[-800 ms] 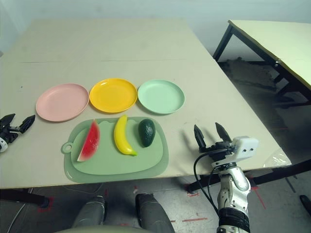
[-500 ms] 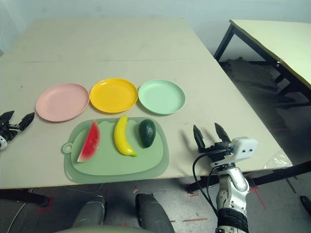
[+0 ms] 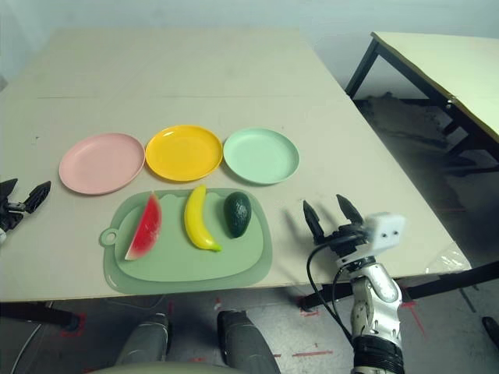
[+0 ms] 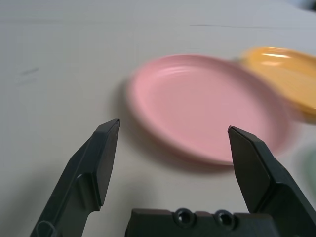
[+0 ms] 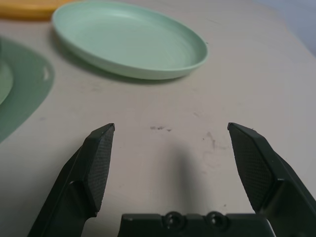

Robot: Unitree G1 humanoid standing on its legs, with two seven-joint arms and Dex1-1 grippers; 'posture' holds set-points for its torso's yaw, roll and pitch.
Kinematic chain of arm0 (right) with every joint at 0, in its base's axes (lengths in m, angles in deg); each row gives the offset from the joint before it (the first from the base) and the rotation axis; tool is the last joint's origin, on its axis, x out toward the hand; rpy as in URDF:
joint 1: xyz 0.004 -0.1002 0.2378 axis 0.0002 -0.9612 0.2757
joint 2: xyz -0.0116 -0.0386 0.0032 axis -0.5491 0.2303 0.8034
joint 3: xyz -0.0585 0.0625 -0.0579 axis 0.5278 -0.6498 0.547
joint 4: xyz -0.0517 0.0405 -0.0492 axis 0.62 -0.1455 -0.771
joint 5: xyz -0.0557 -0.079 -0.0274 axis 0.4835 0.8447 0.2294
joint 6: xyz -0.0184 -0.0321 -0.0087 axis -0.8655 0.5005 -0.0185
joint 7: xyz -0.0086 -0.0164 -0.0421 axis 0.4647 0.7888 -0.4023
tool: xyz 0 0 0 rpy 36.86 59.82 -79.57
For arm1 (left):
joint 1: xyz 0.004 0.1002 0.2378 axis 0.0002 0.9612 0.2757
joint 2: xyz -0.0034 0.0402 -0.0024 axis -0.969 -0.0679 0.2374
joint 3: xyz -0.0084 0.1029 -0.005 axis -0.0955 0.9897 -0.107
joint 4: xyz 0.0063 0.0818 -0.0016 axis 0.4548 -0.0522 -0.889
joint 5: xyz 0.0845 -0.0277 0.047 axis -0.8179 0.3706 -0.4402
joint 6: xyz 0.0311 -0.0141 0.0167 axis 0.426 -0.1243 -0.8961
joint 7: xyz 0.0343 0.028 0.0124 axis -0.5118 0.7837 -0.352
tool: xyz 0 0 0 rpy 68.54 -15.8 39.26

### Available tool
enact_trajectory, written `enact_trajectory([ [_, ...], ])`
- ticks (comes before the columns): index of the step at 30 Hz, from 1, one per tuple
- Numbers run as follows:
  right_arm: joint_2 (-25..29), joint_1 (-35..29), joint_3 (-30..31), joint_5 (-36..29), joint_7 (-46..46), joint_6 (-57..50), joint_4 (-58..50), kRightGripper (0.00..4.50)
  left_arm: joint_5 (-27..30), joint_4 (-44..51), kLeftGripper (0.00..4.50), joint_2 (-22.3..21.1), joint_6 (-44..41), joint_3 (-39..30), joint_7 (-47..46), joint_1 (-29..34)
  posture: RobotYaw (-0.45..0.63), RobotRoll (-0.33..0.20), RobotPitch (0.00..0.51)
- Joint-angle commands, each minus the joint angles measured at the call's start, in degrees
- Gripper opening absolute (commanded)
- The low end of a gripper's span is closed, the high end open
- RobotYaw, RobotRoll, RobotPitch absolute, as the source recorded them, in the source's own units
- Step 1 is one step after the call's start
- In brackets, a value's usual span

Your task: Place the fruits into color-matched plates.

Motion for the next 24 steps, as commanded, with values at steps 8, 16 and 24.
enact_trajectory([
  [8, 26.53, 15.45, 15.23, 7.11, -25.15, -2.50, -13.35, 4.50, -1.43, 10.95, 4.45, -13.38, -0.36, 10.27, 22.73, -0.26, 0.01, 0.000, 0.125],
  [16, 25.62, 38.56, 33.31, 9.21, -49.94, -1.26, -11.95, 4.50, 0.33, 18.92, 4.45, -14.33, -2.77, 15.13, 29.26, 0.18, 0.02, 0.000, 0.111],
  [24, 18.06, 47.89, 38.30, 16.61, -49.19, -1.47, -5.06, 4.50, 0.32, 20.54, 4.45, -13.49, -2.77, 17.33, 30.17, -1.26, 0.04, 0.000, 0.125],
])
